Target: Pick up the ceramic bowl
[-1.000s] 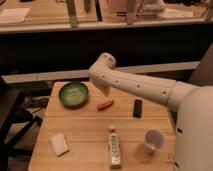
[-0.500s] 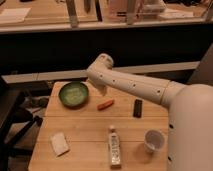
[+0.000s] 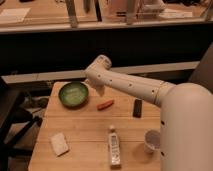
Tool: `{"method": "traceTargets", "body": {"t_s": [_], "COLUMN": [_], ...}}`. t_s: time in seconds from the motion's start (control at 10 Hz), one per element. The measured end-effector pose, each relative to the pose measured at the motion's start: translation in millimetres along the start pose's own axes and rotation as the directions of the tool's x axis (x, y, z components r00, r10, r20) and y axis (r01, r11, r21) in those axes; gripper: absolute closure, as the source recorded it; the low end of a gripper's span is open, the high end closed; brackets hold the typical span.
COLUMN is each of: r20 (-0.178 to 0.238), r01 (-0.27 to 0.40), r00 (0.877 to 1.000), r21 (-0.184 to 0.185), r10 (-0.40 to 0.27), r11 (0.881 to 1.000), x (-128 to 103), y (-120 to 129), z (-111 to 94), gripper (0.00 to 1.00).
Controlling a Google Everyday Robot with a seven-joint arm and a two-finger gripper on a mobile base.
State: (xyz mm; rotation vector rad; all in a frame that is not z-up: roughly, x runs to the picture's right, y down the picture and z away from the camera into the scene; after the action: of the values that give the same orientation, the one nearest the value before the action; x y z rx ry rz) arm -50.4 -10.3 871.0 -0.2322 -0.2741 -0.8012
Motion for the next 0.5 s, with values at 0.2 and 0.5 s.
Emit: {"method": "traceTargets", "body": {"t_s": [0.2, 0.5], "r20": [0.016, 0.032], "r01": [0.015, 0.028], "r00": [1.0, 0.999], "r21": [0.001, -0.004], "r10": [-0.015, -0.028], "r11": [1.0, 1.0], "x": [-5.6, -8.8], "y": [-4.9, -3.8], "z": [11.8, 30.6], "gripper": [0.2, 0.2]}}
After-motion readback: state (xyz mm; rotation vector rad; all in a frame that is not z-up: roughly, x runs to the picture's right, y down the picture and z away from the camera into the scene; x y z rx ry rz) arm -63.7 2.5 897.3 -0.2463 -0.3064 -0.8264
